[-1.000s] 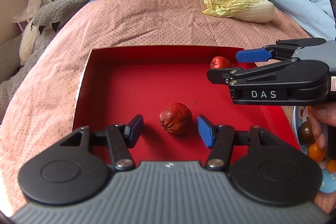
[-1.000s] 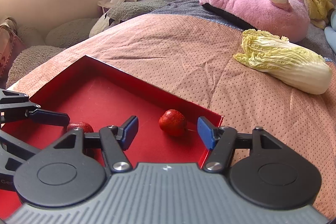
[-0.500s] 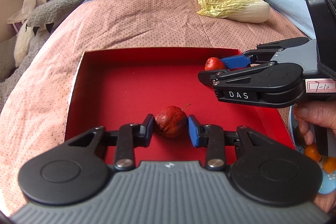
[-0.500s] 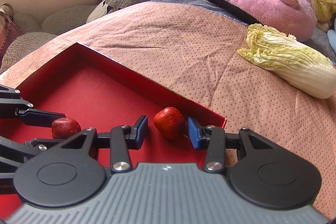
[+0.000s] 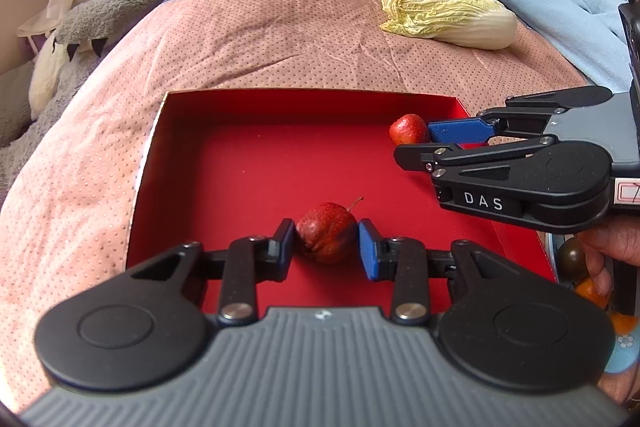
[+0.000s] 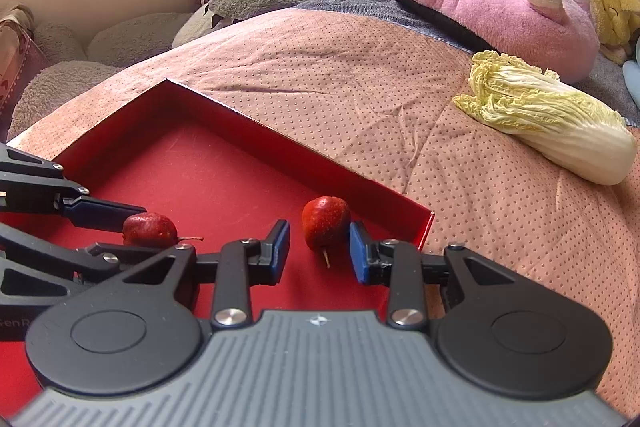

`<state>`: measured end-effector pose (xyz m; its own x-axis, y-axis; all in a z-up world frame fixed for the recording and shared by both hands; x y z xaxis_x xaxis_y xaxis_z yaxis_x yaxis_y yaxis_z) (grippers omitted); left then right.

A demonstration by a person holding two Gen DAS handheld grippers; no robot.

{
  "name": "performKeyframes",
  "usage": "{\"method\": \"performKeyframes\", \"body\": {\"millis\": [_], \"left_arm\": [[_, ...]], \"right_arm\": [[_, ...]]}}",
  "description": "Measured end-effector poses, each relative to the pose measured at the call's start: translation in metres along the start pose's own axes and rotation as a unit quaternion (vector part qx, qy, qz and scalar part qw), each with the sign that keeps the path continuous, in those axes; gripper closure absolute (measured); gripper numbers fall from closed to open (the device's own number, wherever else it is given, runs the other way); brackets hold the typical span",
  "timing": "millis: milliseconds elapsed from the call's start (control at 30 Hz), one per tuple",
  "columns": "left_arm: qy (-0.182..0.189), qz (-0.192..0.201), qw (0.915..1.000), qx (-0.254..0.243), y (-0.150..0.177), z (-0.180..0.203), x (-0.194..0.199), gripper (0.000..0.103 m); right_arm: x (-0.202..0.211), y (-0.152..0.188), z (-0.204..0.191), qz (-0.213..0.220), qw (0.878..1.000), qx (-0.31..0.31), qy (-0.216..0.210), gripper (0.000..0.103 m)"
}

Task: Organize fruits
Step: 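Grasp the red jujube with the left tool while the right tool grasps the red tomato, then carry the held jujube and red tomato from the tray over the blue plate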

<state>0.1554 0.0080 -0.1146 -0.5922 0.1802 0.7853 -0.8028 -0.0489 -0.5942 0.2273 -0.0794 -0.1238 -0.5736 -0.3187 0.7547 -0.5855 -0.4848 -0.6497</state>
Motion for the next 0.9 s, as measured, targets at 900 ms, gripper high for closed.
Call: {"method": "performKeyframes", "body": {"millis": [900], "left_arm": [[0.0, 0.004, 1.0, 0.0, 0.004, -0.005, 0.006, 0.066]], "right_arm": [[0.023, 0.006, -0.017, 0.012, 1.0, -0.008, -0.019, 0.069]]}}
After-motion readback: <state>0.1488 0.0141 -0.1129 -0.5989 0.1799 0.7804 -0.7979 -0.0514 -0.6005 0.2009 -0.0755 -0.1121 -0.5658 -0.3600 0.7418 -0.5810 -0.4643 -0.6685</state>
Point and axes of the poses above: each gripper's, at about its wrist camera, not at the fingertips, and x roughly against the way its jaws point, z to its right, y to its underside, the point moved 8 cm from there along -x, roughly the way its jaws point, and after that the axes turned 5 degrees about x, right-handed, at the moved point
